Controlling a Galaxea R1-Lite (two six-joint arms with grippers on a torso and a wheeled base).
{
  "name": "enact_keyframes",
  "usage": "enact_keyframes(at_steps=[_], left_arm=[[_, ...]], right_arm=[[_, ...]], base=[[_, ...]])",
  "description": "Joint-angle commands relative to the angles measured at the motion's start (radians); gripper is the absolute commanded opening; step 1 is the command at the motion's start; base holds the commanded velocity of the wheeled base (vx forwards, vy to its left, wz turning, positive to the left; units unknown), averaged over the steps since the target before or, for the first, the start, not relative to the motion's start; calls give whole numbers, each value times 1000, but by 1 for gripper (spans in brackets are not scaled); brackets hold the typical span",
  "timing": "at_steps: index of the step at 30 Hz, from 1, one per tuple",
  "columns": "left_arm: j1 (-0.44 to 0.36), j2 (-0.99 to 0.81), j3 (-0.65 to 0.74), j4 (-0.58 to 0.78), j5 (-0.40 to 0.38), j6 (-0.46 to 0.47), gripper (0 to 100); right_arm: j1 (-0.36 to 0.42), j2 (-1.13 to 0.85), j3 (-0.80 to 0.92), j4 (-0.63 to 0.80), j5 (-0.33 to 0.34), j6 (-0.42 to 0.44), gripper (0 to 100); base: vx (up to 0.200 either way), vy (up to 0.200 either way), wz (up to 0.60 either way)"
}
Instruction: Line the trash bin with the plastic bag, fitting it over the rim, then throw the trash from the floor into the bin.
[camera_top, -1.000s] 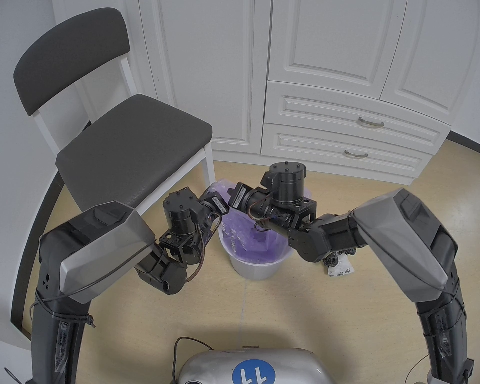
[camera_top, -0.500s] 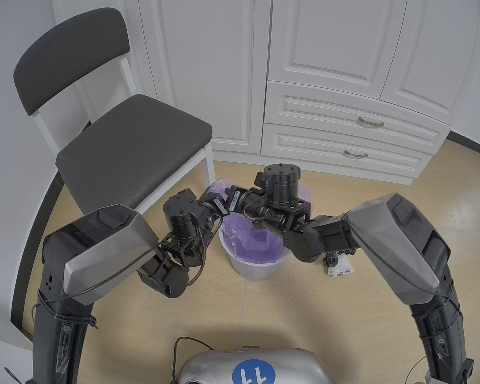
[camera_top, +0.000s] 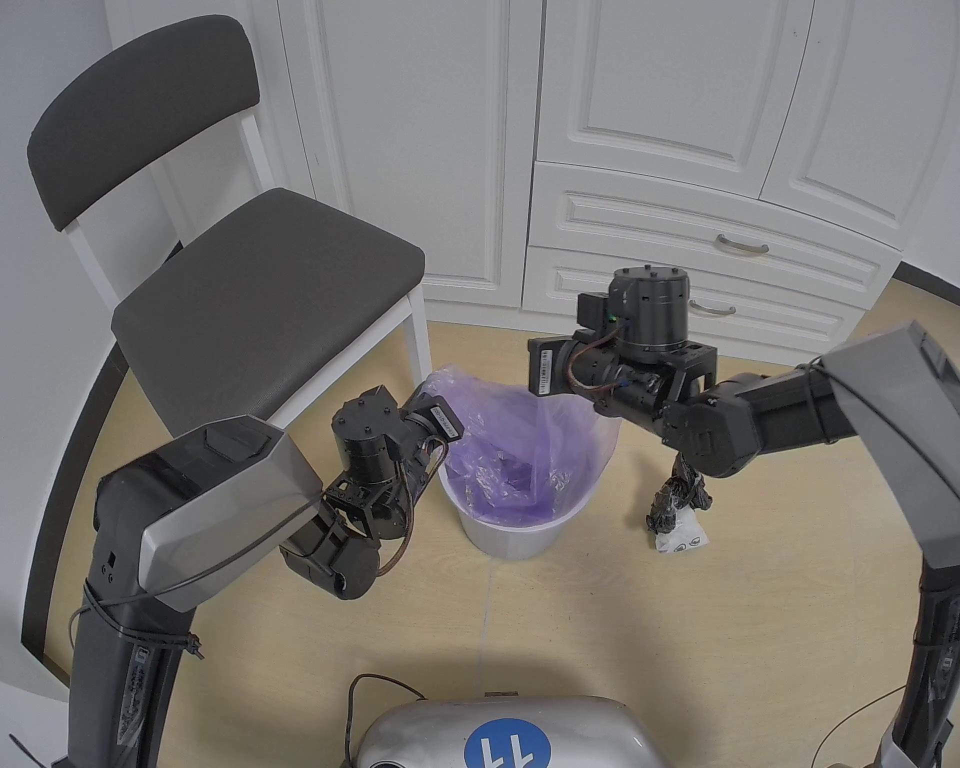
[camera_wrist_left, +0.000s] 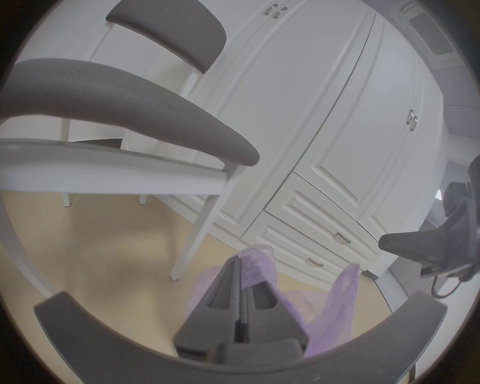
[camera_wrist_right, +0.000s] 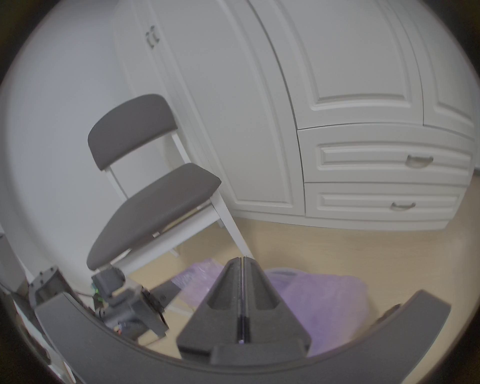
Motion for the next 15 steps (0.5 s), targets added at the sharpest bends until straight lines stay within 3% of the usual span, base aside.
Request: enact_keyframes(at_steps=[1, 4, 8, 15], left_arm=[[2, 21, -10, 4, 3, 0, 0], [2, 21, -10, 4, 3, 0, 0], [5, 20, -10, 4, 3, 0, 0], [8, 17, -10, -2, 3, 0, 0]], right_arm=[[-33, -123, 53, 110, -48, -58, 100], [-57, -138, 59, 233, -57, -94, 100], [-51, -123, 79, 254, -86, -131, 100], [-22, -12, -12, 257, -218, -136, 100]], base=[[0, 0, 0], [0, 0, 0], [0, 0, 0], [0, 0, 0]])
